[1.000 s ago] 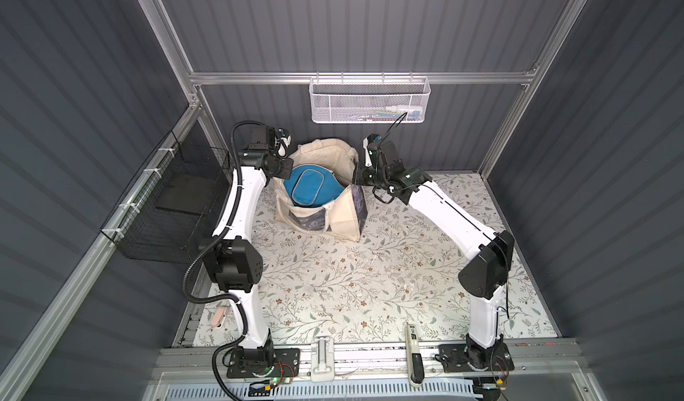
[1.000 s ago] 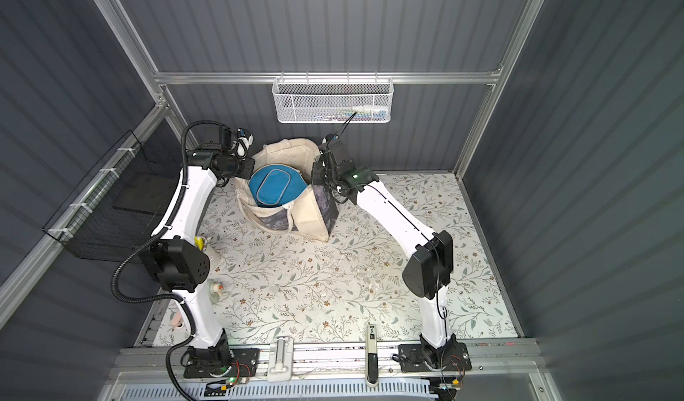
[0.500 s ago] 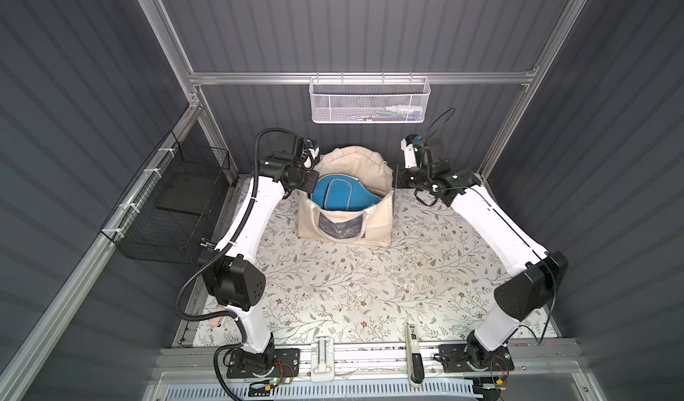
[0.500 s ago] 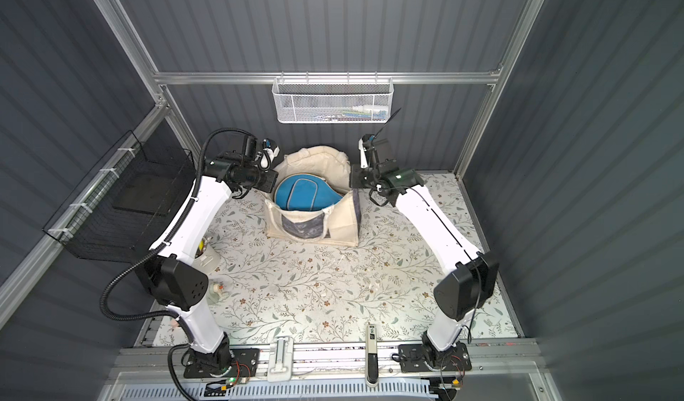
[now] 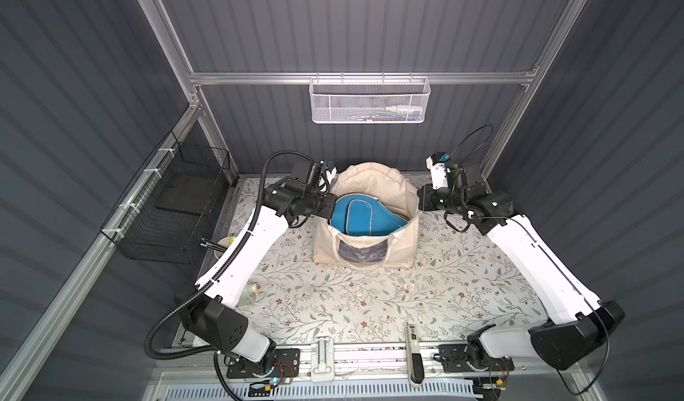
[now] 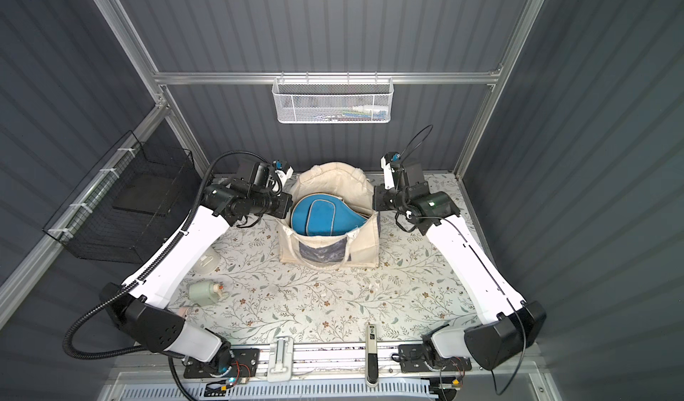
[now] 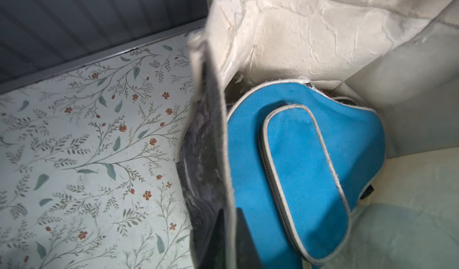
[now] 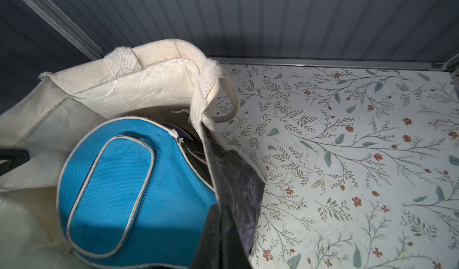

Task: Remove the ping pong set from the canvas bag
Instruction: Move the canvas bag to the center of the board.

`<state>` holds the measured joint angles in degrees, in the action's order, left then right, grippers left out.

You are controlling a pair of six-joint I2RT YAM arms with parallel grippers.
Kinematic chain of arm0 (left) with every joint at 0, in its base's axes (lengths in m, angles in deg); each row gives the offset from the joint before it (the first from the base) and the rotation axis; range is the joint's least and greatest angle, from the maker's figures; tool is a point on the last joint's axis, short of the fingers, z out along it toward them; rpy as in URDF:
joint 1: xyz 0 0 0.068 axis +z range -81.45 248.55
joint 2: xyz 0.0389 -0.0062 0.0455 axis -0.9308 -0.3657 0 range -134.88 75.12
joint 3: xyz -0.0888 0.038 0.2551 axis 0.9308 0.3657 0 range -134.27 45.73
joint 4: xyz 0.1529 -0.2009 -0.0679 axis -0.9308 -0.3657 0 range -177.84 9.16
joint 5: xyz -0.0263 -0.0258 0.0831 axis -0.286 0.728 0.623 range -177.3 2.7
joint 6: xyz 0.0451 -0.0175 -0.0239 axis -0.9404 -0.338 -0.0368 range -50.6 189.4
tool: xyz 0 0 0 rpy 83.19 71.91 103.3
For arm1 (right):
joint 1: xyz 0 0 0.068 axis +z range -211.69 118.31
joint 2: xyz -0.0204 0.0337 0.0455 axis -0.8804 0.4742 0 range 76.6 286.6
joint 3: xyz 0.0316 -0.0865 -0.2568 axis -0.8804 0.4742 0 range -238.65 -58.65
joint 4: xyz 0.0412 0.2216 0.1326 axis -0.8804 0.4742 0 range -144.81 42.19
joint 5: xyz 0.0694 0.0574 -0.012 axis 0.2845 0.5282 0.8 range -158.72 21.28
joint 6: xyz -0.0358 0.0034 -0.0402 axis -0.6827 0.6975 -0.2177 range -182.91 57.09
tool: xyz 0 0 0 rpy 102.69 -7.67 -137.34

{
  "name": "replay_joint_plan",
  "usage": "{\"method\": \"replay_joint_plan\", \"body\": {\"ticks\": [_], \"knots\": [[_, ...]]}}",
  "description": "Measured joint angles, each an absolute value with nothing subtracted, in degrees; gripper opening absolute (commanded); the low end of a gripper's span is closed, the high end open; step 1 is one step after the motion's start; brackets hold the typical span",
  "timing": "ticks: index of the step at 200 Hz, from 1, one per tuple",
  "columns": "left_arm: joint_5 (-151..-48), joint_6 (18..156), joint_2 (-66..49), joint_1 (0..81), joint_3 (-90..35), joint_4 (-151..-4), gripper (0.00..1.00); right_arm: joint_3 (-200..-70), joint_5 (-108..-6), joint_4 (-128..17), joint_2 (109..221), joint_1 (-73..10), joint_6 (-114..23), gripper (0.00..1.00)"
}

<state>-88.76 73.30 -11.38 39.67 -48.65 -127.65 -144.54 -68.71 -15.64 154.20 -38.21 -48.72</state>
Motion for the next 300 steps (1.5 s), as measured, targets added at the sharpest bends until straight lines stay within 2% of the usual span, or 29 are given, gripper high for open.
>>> {"method": "replay_joint_plan", "body": {"ticks": [9, 16, 25, 32, 43, 74, 88, 130, 152, 176, 197, 214, 223, 241, 248, 266, 300], "knots": [[-88.32, 73.24, -10.55, 39.6, -48.68, -125.49, 0.83, -144.04, -68.14, -15.7, 153.85, -38.18, -48.96, 0.01], [-87.77, 72.93, -9.96, 39.6, -48.74, -124.31, 0.9, -143.88, -67.53, -15.77, 153.76, -38.18, -49.22, 0.16], [-86.77, 72.17, -9.46, 39.6, -49.2, -123.15, 0.95, -143.84, -66.7, -16.03, 153.79, -38.21, -49.37, 0.27], [-86.16, 71.49, -9.44, 39.6, -49.79, -122.45, 0.97, -143.84, -66.22, -16.53, 153.79, -38.32, -49.81, 0.36], [-85.33, 70.2, -10.14, 39.65, -51.21, -121.57, 0.98, -143.86, -65.28, -17.34, 153.72, -38.42, -50.95, 0.58], [-85.52, 66.4, -17.76, 41.07, -59.67, -121.07, 1.0, -144.21, -63.03, -17.97, 153.7, -38.47, -52.04, 0.9], [-86.44, 65.37, -21.87, 42.18, -62.69, -121.05, 1.0, -145.17, -62.31, -17.87, 154.03, -38.47, -52.8, 0.99], [-91.53, 64.04, -30.81, 46.86, -65.7, -122.36, 0.95, -154.48, -60.71, -16.12, 160.06, -38.75, -54.23, 0.99], [-94.46, 64.06, -31.58, 47.93, -65.99, -122.4, 0.85, -158.94, -59.82, -15.29, 164.93, -39.01, -55.1, 0.99], [-97.3, 63.62, -31.51, 47.86, -66.05, -122.3, 0.63, -161.0, -58.61, -13.8, 169.63, -39.5, -55.65, 0.99], [-99.75, 63.31, -31.4, 47.71, -65.51, -121.68, 0.31, -161.78, -57.32, -12.55, 173.39, -40.13, -55.97, 0.97], [-101.43, 63.62, -31.14, 47.47, -64.61, -121.33, 0.0, -162.61, -56.36, -11.37, 175.88, -40.72, -56.7, 0.89], [-101.96, 63.25, -30.94, 47.36, -64.26, -121.07, 0.0, -162.94, -55.79, -10.98, 176.71, -41.05, -56.65, 0.77], [-102.61, 63.42, -30.64, 47.34, -64.0, -120.92, 0.0, -163.31, -54.33, -10.08, 177.28, -41.79, -57.44, 0.44], [-102.7, 63.38, -30.64, 47.38, -63.95, -120.9, 0.0, -163.64, -53.83, -9.82, 177.28, -42.07, -57.55, 0.28], [-102.75, 63.38, -30.4, 47.58, -63.89, -120.72, 0.0, -164.87, -53.21, -9.69, 177.08, -42.66, -57.74, 0.0], [-101.83, 63.07, -29.52, 48.78, -63.93, -121.27, 0.0, -166.48, -53.76, -7.44, 176.71, -43.32, -59.12, 0.0]]}}
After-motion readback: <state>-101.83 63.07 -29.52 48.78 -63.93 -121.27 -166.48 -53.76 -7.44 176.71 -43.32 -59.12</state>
